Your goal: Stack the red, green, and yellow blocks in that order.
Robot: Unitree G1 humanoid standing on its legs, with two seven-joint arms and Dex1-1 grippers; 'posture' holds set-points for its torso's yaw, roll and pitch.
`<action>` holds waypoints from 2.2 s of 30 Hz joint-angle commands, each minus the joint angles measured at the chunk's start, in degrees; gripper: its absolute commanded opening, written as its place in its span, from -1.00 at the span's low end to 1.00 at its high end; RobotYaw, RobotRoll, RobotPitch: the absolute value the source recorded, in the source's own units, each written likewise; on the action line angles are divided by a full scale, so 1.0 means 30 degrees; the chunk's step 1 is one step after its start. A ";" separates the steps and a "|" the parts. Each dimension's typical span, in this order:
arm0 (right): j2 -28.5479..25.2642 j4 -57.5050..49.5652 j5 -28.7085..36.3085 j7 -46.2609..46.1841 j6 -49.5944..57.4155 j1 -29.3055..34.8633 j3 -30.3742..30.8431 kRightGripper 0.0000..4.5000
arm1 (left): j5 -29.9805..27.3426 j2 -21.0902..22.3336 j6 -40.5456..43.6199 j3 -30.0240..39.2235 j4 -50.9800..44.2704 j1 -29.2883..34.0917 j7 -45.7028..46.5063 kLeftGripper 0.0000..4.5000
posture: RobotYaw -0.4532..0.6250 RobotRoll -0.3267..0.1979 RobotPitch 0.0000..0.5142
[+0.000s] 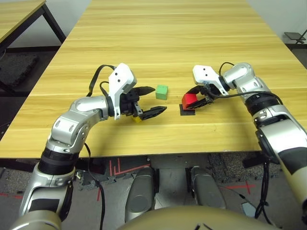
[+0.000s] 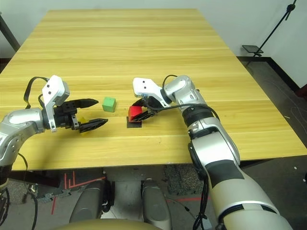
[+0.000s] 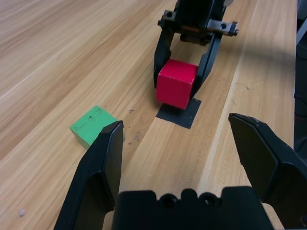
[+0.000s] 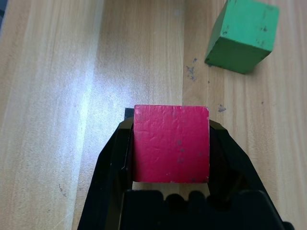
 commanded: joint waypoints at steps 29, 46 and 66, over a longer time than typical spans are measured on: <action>-0.4218 -0.4398 0.2210 0.1731 0.3902 0.1008 -0.2659 0.99 | 0.5992 -0.1452 -0.5054 -0.6799 1.3577 -1.1352 -0.7691 1.00 | 0.23 -0.25 -0.86; -0.6454 -1.4768 0.5691 -0.1404 1.0973 0.6828 -0.4098 0.99 | 1.2425 -0.4679 -1.4103 -0.7318 2.8111 -1.6119 -0.8165 1.00 | -0.01 -0.14 -0.83; -0.6255 -1.4932 0.6489 -0.2671 1.1192 0.6966 -0.3780 0.99 | 1.4094 -0.6043 -1.7004 -0.5956 3.0155 -1.5980 -0.6228 1.00 | -0.05 -0.11 -0.75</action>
